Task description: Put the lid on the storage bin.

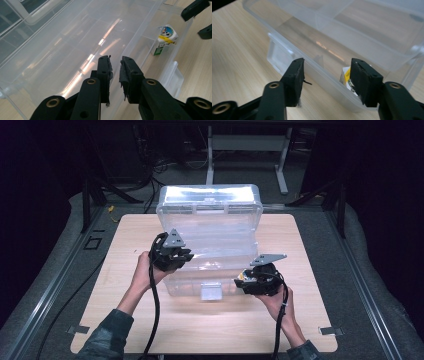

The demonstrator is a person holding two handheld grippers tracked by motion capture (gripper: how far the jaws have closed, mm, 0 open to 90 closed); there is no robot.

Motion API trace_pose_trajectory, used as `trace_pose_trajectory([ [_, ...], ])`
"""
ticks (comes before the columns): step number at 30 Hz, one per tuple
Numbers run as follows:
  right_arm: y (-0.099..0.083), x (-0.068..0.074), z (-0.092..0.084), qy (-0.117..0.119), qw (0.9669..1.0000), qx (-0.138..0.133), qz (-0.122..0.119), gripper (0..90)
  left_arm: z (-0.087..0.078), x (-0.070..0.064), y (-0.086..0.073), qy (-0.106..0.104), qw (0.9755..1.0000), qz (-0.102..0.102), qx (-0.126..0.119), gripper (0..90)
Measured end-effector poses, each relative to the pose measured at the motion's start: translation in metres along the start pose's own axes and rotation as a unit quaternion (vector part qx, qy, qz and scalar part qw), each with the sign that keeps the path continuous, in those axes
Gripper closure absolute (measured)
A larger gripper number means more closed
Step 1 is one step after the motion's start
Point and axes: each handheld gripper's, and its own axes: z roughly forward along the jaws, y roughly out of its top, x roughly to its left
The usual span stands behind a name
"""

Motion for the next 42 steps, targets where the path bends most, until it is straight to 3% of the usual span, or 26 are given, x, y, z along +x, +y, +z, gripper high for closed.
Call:
trace_pose_trajectory([
  [4, 0.017, 0.005, -0.020, 0.002, 0.9998, -0.019, -0.008, 55.4, 0.000, 0.000, -0.001, -0.002, 1.0000, -0.003, -0.001, 77.1],
  [10, 0.048, 0.001, -0.033, 0.003, 0.9993, -0.034, -0.015, 57.6, 0.000, -0.002, -0.002, 0.001, 1.0000, -0.001, -0.002, 77.1],
  [18, 0.081, -0.015, -0.029, 0.000, 0.9985, -0.054, 0.002, 67.3, 0.001, -0.006, -0.005, 0.006, 1.0000, 0.000, -0.005, 76.7],
  [23, 0.103, -0.026, -0.020, -0.023, 0.9965, -0.080, 0.009, 89.4, 0.001, -0.008, -0.006, 0.009, 0.9999, 0.000, -0.006, 76.6],
  [25, 0.111, -0.027, -0.016, -0.031, 0.9962, -0.081, 0.010, 90.0, 0.001, -0.008, -0.007, 0.009, 0.9999, 0.000, -0.006, 76.5],
  [29, 0.116, -0.026, -0.011, -0.045, 0.9955, -0.083, 0.011, 90.0, 0.001, -0.008, -0.007, 0.004, 1.0000, -0.006, -0.002, 75.9],
  [35, 0.120, -0.024, -0.012, -0.044, 0.9952, -0.087, 0.012, 90.0, 0.001, -0.012, -0.009, 0.005, 0.9999, -0.005, 0.007, 73.6],
  [37, 0.119, -0.024, -0.009, -0.058, 0.9949, -0.082, 0.009, 90.0, 0.000, -0.016, -0.010, 0.012, 0.9999, 0.001, 0.012, 72.6],
  [39, 0.116, -0.026, -0.004, -0.052, 0.9960, -0.072, 0.009, 90.0, -0.002, -0.018, -0.013, 0.006, 0.9999, -0.005, 0.010, 69.8],
  [42, 0.107, -0.026, -0.003, -0.049, 0.9961, -0.073, 0.012, 90.0, -0.007, -0.022, -0.016, 0.002, 0.9998, -0.017, 0.009, 54.6],
])
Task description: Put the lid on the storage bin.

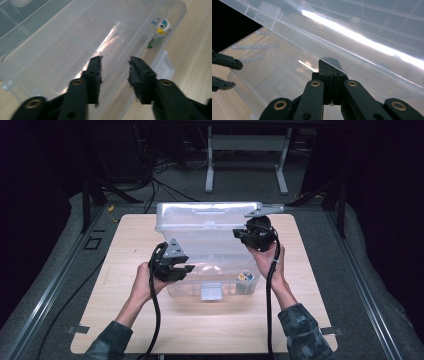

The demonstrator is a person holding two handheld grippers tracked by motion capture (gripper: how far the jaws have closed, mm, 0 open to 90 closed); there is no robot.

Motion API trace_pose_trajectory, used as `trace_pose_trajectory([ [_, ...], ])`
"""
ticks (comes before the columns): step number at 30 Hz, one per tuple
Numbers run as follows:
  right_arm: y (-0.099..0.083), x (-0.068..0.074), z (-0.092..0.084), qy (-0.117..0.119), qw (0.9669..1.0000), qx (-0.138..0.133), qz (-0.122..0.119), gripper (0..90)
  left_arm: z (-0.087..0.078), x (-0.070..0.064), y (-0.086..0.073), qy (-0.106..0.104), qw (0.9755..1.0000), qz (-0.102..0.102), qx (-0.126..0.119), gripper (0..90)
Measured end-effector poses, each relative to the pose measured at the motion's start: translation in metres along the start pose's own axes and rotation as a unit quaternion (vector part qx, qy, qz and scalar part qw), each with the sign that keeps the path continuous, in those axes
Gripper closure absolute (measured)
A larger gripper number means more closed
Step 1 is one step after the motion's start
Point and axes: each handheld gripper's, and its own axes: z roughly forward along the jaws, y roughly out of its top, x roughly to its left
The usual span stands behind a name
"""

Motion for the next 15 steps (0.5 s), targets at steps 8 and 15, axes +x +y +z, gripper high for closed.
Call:
trace_pose_trajectory([
  [8, -0.010, 0.000, -0.003, 0.006, 1.0000, -0.003, -0.001, 90.0, -0.034, -0.019, -0.015, 0.023, 0.9996, -0.009, -0.011, 31.7],
  [15, -0.019, 0.001, -0.004, 0.017, 0.9998, -0.006, 0.003, 90.0, -0.057, -0.024, -0.046, 0.062, 0.9977, -0.025, 0.002, 15.9],
])
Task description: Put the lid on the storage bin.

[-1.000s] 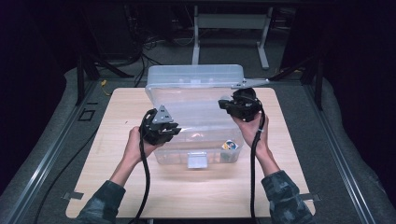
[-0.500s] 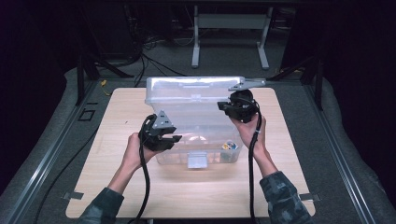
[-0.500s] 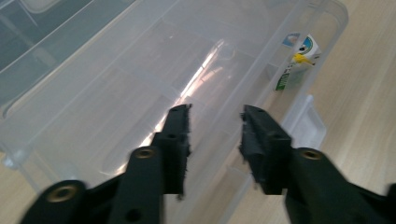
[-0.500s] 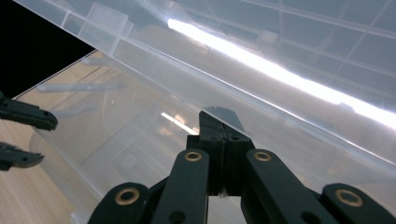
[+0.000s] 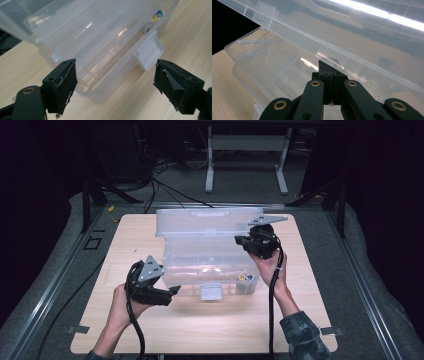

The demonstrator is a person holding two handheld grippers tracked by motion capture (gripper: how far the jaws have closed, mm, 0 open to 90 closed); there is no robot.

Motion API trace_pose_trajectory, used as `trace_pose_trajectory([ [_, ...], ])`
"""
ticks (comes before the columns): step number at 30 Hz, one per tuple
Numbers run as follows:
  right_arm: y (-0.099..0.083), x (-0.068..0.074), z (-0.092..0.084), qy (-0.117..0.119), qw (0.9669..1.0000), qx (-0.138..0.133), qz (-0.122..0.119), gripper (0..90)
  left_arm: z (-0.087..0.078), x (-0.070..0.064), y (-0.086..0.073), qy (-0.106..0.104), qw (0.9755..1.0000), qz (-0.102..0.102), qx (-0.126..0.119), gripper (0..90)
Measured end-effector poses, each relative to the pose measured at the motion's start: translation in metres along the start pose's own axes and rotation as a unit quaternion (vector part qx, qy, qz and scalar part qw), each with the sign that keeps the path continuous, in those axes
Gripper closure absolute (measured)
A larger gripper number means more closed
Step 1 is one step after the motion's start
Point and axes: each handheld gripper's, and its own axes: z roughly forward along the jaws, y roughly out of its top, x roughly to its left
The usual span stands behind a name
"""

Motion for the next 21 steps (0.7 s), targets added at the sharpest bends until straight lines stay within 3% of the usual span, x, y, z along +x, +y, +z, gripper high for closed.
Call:
trace_pose_trajectory([
  [6, -0.005, 0.002, -0.001, -0.004, 1.0000, 0.003, 0.000, 90.0, 0.003, 0.008, -0.030, 0.028, 0.9988, -0.031, 0.027, 12.3],
  [9, -0.009, 0.003, -0.001, -0.002, 1.0000, 0.002, 0.004, 90.0, 0.009, 0.012, -0.050, 0.033, 0.9963, -0.061, 0.051, 7.3],
  [14, -0.016, 0.003, -0.003, 0.010, 0.9998, 0.004, 0.016, 90.0, 0.020, 0.017, -0.077, 0.036, 0.9926, -0.099, 0.060, 3.3],
  [16, -0.020, 0.003, -0.003, 0.011, 0.9997, 0.000, 0.021, 90.0, 0.023, 0.019, -0.079, 0.037, 0.9922, -0.094, 0.073, 1.6],
  [21, -0.028, 0.003, -0.006, 0.005, 0.9997, 0.000, 0.025, 90.0, 0.025, 0.021, -0.083, 0.038, 0.9915, -0.104, 0.069, 0.2],
])
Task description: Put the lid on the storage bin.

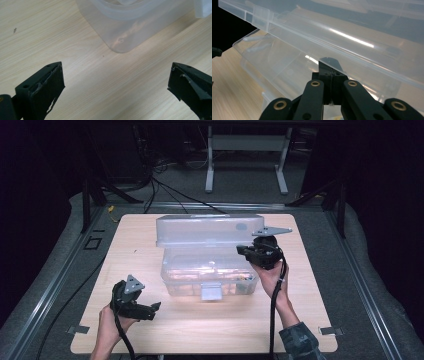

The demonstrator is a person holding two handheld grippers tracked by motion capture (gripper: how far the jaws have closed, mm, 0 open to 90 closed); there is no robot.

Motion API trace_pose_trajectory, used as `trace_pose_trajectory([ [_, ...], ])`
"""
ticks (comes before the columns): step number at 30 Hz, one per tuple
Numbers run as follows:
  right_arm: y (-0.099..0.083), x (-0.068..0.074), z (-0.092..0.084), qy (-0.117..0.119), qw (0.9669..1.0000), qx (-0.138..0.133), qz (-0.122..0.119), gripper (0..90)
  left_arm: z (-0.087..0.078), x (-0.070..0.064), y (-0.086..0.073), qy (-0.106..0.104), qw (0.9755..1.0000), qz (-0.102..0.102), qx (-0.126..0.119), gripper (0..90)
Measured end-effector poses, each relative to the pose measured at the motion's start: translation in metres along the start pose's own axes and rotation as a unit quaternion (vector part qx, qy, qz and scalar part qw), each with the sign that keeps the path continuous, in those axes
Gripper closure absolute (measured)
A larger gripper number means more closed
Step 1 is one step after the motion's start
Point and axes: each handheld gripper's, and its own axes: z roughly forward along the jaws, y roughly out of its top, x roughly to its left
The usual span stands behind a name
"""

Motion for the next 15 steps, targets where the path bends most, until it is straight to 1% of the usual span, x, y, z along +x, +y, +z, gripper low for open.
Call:
trace_pose_trajectory([
  [1, -0.002, -0.001, -0.001, 0.000, 1.0000, -0.001, 0.002, 90.0, 0.002, 0.001, -0.001, -0.002, 1.0000, 0.001, 0.004, 0.2],
  [4, -0.010, -0.004, -0.007, -0.007, 1.0000, -0.004, 0.003, 90.0, 0.007, 0.004, -0.001, 0.003, 1.0000, -0.004, 0.009, 0.3],
  [6, -0.015, -0.007, -0.010, -0.011, 0.9999, -0.005, 0.005, 90.0, 0.008, 0.006, -0.001, 0.004, 0.9999, -0.006, 0.008, 0.2],
  [9, -0.022, -0.012, -0.017, -0.014, 0.9998, -0.006, 0.014, 90.0, 0.008, 0.006, -0.001, 0.003, 0.9999, -0.008, 0.007, 0.2],
  [11, -0.024, -0.014, -0.019, -0.014, 0.9997, -0.011, 0.019, 90.0, 0.008, 0.006, -0.001, 0.002, 0.9999, -0.009, 0.005, 0.2],
  [13, -0.026, -0.015, -0.022, -0.008, 0.9997, -0.011, 0.021, 90.0, 0.008, 0.007, -0.001, 0.001, 0.9999, -0.009, 0.005, 0.2],
  [14, -0.026, -0.015, -0.023, -0.014, 0.9996, -0.015, 0.020, 90.0, 0.009, 0.007, -0.001, 0.001, 0.9999, -0.011, 0.004, 0.2],
  [15, -0.027, -0.015, -0.025, -0.013, 0.9996, -0.013, 0.020, 90.0, 0.009, 0.007, -0.001, 0.001, 0.9999, -0.011, 0.004, 0.2],
])
